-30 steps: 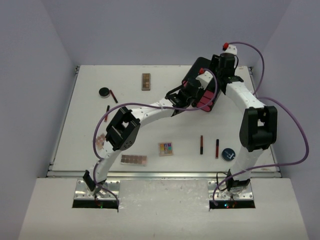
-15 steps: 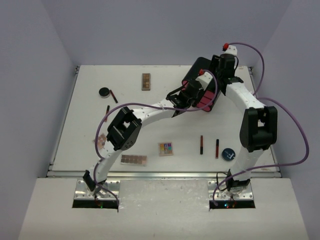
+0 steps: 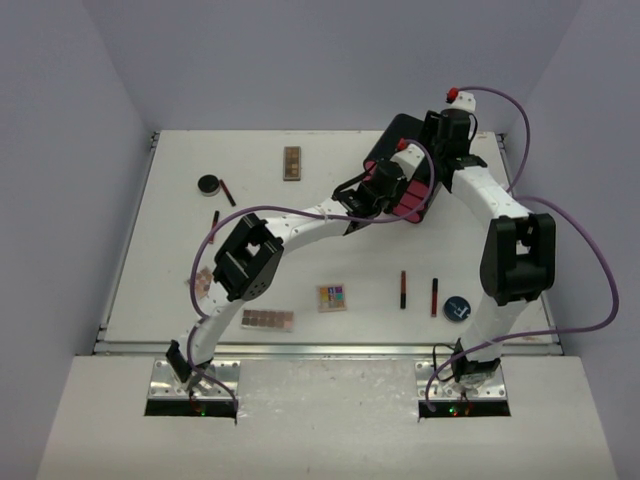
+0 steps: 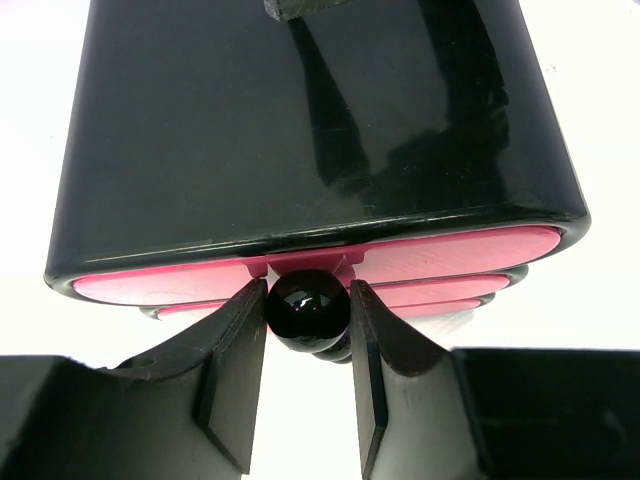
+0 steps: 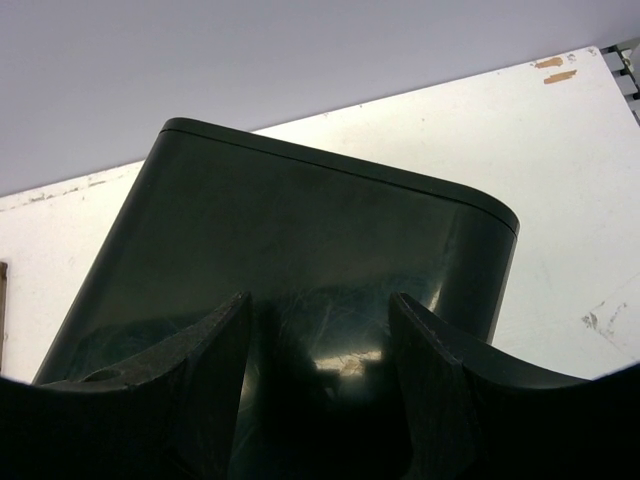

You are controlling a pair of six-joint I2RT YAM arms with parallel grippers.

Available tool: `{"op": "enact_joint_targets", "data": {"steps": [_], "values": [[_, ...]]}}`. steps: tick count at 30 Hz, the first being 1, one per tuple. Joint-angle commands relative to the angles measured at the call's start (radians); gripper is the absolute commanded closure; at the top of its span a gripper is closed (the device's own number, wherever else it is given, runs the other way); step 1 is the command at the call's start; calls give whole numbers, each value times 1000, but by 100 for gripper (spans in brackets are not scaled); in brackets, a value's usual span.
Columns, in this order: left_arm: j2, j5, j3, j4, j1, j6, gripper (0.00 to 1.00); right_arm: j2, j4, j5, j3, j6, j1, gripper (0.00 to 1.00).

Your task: Organize the makeup

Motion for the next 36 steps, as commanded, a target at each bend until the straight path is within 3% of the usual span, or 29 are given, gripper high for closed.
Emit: {"op": "enact_joint_targets", "data": {"steps": [1,16,22,25,29,30,33,36], "values": [[-34,-41,-66,-15,13,3,100,-2,-105,6,-25,-7,-3,41],[-344,-2,-438,-32,13,21,100,-22,-101,-20,-56,5,-3,40],[-393,6,-488,-69,12,17,100,-22,-107,-45,-58,13,-2,39],[-409,24,-498,-98,13,-1,90,-23,-114,-49,-56,11,-1,37],[-442,57,-512,-114,12,-19,49,-31,-121,-62,-54,-3,-1,34],[-453,60,-509,-125,12,-23,43,-33,-126,-70,-51,-5,-1,33],[-480,62,-493,-155,13,-33,32,-53,-141,-94,-46,-12,-1,31],[-507,71,-489,-193,12,-34,28,-78,-144,-109,-51,-19,-1,30]]}}
